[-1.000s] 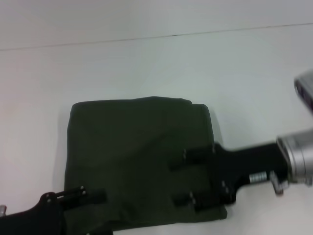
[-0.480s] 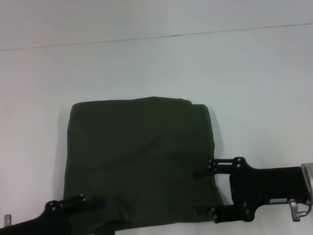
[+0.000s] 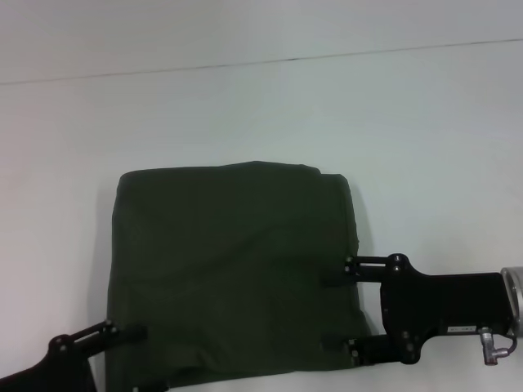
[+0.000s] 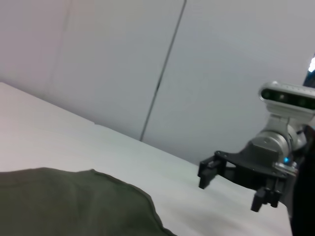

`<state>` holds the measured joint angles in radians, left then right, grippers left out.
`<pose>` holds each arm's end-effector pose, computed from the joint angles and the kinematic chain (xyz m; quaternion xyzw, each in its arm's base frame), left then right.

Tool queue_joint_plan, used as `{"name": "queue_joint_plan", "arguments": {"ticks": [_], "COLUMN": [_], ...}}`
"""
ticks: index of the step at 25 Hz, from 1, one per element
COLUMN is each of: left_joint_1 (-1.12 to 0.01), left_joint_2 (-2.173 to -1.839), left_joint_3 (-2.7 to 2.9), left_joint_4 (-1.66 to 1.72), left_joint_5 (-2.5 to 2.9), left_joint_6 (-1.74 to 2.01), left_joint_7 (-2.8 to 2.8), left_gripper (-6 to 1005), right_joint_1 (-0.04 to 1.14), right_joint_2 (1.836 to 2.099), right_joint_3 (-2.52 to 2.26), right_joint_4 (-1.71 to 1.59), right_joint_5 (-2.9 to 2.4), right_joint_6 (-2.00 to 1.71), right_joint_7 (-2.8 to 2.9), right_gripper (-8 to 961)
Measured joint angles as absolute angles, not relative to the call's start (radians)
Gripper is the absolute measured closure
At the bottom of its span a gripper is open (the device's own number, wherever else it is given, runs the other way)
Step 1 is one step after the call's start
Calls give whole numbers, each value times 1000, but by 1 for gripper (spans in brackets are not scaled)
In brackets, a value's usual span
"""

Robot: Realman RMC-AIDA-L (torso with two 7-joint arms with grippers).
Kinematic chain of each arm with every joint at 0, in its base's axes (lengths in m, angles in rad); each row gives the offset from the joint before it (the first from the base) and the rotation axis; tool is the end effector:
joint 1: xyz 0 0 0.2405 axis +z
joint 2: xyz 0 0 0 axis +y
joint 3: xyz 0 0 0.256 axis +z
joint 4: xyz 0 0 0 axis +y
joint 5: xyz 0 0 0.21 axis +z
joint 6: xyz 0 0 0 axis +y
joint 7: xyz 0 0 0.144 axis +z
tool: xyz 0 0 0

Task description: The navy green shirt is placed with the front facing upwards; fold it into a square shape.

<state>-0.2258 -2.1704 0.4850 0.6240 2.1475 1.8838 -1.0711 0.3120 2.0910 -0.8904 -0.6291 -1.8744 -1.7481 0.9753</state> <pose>-0.3109 0.1930 -0.0222 -0.9151 -0.2246 -0.3223 0.0904 0.2838 0.2417 -0.0240 -0.9549 0.0768 0.2787 0.0685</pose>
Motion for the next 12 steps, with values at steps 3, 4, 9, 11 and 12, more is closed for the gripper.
{"name": "queue_joint_plan", "arguments": {"ticks": [3, 4, 9, 11, 12], "left_joint_1": [-214, -212, -202, -201, -201], "left_joint_2": [-2169, -2169, -2169, -2169, -2169], "left_joint_3": [447, 440, 426, 425, 425], "left_joint_4": [623, 623, 624, 625, 624], "left_joint_5": [2149, 2150, 2170, 2182, 2187], "left_joint_6": [1909, 1920, 1952, 1954, 1954], "left_joint_7": [-1063, -1062, -1063, -1065, -1065], "left_gripper": [276, 276, 276, 276, 276], "right_joint_1": [320, 325, 340, 343, 346], "right_joint_2": [2095, 2095, 2095, 2095, 2095], "right_joint_3": [-891, -891, -892, -892, -892], "right_joint_4": [-590, -574, -520, -511, -505], "right_joint_5": [-1868, -1865, -1861, -1860, -1859], "right_joint_6": [-1749, -1749, -1759, -1761, -1762], "right_joint_7": [965, 958, 916, 908, 906], "right_gripper": [193, 193, 193, 193, 193]}}
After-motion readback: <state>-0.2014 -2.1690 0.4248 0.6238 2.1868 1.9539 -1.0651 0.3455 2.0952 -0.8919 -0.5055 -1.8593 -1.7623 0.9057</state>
